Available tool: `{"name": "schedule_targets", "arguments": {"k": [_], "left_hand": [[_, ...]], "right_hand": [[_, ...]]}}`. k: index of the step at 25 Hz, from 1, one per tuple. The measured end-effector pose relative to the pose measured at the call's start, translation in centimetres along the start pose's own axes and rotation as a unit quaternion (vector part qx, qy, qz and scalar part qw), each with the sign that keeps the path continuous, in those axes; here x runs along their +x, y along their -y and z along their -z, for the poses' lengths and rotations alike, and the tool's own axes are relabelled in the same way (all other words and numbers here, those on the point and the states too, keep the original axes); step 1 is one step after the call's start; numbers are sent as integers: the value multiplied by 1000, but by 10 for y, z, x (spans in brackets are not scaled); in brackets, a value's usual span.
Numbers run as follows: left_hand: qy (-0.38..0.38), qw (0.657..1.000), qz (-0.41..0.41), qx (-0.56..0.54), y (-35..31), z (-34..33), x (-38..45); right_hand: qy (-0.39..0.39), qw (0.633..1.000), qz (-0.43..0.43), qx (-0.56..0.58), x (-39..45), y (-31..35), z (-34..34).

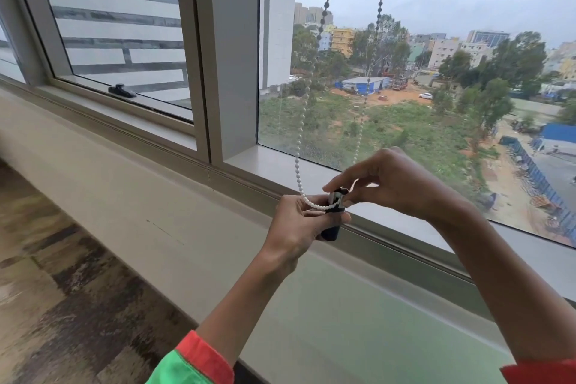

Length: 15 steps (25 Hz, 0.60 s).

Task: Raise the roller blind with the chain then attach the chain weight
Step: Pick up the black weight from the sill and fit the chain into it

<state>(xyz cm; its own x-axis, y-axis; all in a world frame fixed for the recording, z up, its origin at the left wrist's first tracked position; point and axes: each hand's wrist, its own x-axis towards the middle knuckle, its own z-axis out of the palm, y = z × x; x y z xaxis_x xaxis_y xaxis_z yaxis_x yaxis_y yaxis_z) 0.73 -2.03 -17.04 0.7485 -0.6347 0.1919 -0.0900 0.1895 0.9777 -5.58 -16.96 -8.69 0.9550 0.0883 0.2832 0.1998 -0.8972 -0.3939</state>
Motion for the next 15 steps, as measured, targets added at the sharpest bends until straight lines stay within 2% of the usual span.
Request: {"name": "schedule_targets", "arguments": {"k": [3, 7, 11, 15], "left_hand": [[-25, 999, 33, -3, 8, -2, -1], [-51, 997, 50, 1, 16, -2, -1], [-70, 995, 63, 22, 31, -3, -2], [-75, 995, 60, 26, 41, -7, -2]], "right_hand": [[-16, 1000, -22, -2, -3, -6, -14], [-37, 997, -18, 71, -11, -8, -16], [-173, 974, 6, 149, -25, 0, 15], [-316, 915, 103, 229, -50, 28, 52]]}}
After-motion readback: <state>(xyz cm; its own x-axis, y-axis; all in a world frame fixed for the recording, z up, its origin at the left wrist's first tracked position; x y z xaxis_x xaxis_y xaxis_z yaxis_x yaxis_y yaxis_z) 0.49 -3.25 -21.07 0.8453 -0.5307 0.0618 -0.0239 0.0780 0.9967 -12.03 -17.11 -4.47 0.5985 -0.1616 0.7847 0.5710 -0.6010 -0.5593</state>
